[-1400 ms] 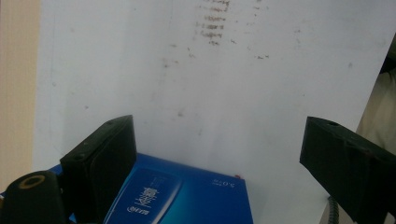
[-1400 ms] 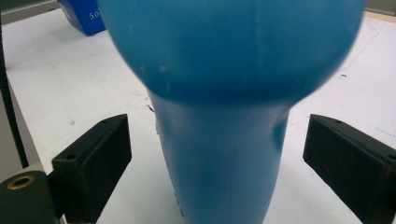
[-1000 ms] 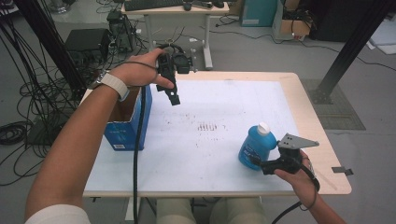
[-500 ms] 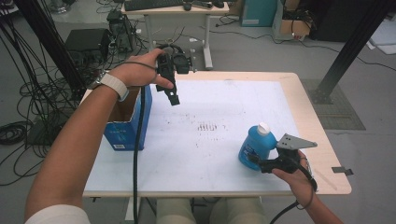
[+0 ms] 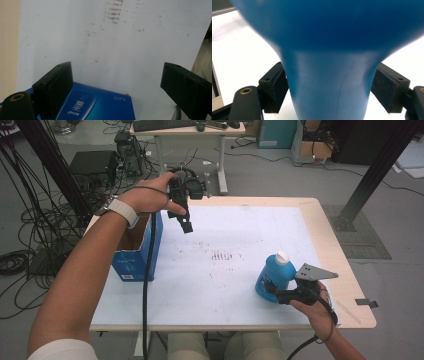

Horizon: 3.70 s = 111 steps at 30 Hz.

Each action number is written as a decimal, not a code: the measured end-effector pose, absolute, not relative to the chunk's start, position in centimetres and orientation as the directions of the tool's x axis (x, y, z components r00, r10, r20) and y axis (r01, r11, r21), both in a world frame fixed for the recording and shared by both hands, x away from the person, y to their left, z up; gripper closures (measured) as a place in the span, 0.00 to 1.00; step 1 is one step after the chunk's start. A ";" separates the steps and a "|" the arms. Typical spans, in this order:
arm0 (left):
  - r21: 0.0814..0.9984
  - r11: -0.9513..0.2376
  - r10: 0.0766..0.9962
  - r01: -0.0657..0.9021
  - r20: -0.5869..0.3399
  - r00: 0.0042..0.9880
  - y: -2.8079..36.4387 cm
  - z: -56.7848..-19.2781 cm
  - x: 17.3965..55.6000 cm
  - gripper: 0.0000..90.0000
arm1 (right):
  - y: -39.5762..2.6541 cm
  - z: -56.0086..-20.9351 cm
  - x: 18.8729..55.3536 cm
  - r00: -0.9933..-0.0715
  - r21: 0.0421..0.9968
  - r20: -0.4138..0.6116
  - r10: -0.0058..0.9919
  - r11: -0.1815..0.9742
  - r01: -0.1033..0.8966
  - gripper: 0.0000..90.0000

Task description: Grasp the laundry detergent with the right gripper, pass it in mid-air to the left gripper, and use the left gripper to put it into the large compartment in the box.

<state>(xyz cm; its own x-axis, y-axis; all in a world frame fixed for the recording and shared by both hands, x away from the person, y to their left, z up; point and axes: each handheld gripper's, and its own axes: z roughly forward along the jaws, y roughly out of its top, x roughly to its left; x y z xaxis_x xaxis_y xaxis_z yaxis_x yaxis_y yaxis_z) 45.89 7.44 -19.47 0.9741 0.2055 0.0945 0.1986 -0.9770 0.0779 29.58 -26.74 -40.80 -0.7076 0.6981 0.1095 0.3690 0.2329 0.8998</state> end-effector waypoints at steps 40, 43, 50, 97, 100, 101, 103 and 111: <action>0.094 -0.985 0.152 0.142 0.110 0.982 7.2 -19.7 46.3 0.13 | -26.5 -41.2 29.8 -0.741 0.909 0.096 0.664 0.245 0.337 0.46; 0.095 -0.985 0.154 0.143 0.113 0.982 7.2 -19.7 46.2 0.13 | -26.5 -41.1 29.9 -0.749 0.912 0.083 0.657 0.253 0.324 0.46; 0.094 -0.986 0.148 0.138 0.112 0.983 7.2 -19.7 46.2 0.13 | -26.5 -41.1 29.9 -0.744 0.909 0.092 0.662 0.249 0.335 0.46; 0.093 -0.984 0.164 0.154 0.109 0.981 7.1 -19.9 46.1 0.13 | -26.6 -41.1 30.1 -0.756 0.910 0.083 0.649 0.259 0.323 0.47; 0.095 -0.983 0.168 0.158 0.109 0.980 7.1 -20.0 46.0 0.13 | -26.6 -41.1 30.1 -0.756 0.910 0.082 0.649 0.260 0.323 0.47; 0.094 -0.983 0.165 0.155 0.109 0.980 7.1 -19.9 46.1 0.13 | -26.6 -41.1 30.1 -0.757 0.910 0.082 0.648 0.262 0.323 0.47; 0.095 -0.983 0.165 0.155 0.108 0.980 7.1 -19.9 46.1 0.13 | -26.6 -41.1 30.1 -0.756 0.908 0.081 0.649 0.265 0.324 0.47; 0.092 -0.984 0.161 0.151 0.111 0.981 7.1 -19.9 46.1 0.13 | -26.6 -41.1 30.1 -0.757 0.909 0.081 0.649 0.264 0.324 0.47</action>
<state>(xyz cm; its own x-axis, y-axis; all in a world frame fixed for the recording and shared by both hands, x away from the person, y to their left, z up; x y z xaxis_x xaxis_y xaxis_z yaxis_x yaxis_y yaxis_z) 46.07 7.13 -19.92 0.9808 0.1609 0.1106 0.1511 -0.9843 0.0916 30.09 -26.56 -41.08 -0.7566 0.6489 0.0809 0.3236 0.2641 0.9086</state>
